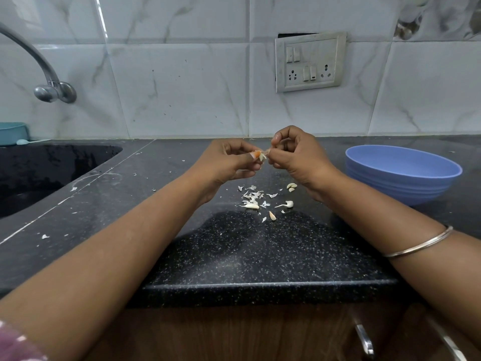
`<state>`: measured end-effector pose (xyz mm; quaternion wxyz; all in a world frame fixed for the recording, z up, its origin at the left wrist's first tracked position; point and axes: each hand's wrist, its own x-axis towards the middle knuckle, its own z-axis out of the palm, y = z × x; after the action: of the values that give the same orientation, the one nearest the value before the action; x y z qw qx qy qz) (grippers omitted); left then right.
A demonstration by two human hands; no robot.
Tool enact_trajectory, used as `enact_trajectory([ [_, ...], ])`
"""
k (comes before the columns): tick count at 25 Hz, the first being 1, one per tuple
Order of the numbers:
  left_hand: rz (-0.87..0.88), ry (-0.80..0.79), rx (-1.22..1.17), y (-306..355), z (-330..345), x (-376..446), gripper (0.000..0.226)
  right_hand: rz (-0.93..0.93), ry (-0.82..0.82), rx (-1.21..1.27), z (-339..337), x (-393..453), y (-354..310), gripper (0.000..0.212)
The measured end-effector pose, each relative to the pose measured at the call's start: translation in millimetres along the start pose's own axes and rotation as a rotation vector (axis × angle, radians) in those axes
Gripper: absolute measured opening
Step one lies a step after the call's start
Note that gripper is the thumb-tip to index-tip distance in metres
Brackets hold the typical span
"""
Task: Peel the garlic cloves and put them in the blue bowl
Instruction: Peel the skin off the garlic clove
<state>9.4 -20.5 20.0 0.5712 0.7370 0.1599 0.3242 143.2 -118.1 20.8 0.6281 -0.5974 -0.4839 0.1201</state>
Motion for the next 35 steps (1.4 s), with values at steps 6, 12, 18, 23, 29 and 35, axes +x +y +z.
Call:
enact_trajectory([
  [6, -0.014, -0.006, 0.006, -1, -3, -1, 0.014, 0.037, 0.043, 0.072, -5, 2, -1, 0.013],
  [12, -0.023, 0.034, -0.041, 2, -3, -1, 0.008, 0.076, -0.071, 0.132, -4, -1, -4, 0.017],
  [18, -0.001, 0.067, -0.016, -3, -9, 2, 0.009, 0.102, -0.206, 0.076, 0, -5, -3, 0.014],
  [23, -0.005, 0.112, -0.013, -4, -11, 3, 0.007, 0.090, -0.239, 0.045, 1, -7, -4, 0.014],
  [29, -0.018, 0.089, -0.001, -4, -12, 2, 0.005, 0.083, -0.226, 0.031, 0, -6, -3, 0.009],
  [35, -0.018, 0.104, -0.002, -4, -13, 2, 0.010, 0.107, -0.275, -0.022, -1, -5, 0, 0.024],
])
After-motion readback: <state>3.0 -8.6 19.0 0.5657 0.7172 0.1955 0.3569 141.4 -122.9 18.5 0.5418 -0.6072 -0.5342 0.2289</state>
